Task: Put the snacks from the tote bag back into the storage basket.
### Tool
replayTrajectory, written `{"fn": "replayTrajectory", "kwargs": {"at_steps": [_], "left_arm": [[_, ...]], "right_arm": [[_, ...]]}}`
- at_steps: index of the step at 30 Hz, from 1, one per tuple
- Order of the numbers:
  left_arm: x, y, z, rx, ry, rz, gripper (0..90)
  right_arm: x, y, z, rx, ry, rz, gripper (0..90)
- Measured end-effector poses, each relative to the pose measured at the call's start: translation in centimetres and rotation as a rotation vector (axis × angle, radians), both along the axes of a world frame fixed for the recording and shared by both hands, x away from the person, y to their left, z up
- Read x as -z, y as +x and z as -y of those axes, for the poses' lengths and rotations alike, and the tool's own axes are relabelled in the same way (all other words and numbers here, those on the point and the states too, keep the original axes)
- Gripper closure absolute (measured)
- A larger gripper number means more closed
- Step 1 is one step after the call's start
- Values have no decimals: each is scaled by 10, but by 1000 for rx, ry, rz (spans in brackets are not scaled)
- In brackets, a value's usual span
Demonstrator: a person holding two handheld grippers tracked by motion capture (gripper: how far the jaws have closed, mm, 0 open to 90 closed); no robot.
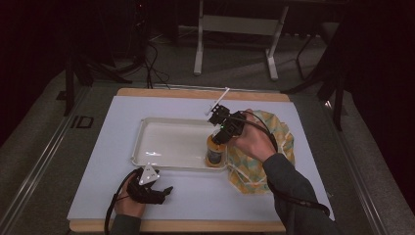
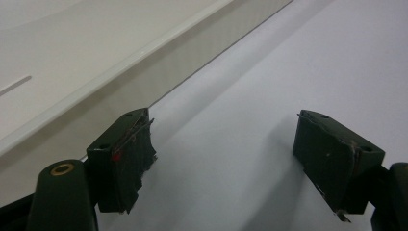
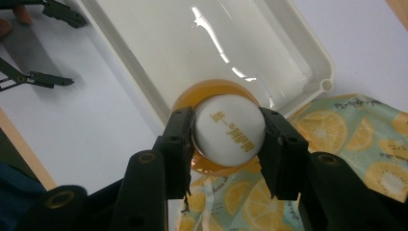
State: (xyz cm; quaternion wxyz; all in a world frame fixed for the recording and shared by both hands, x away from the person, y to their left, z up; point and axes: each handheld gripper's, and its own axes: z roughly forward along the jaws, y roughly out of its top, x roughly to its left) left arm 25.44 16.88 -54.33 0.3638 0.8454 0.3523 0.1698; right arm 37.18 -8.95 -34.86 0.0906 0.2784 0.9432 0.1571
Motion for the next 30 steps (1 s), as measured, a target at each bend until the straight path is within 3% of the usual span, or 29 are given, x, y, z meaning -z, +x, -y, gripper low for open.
{"fn": "replayTrajectory", "kwargs": {"at_steps": [30], "left_arm": [[0, 1, 0, -2, -4, -5, 211]], "right_arm": [[12, -5, -1, -4, -42, -23, 588]]}}
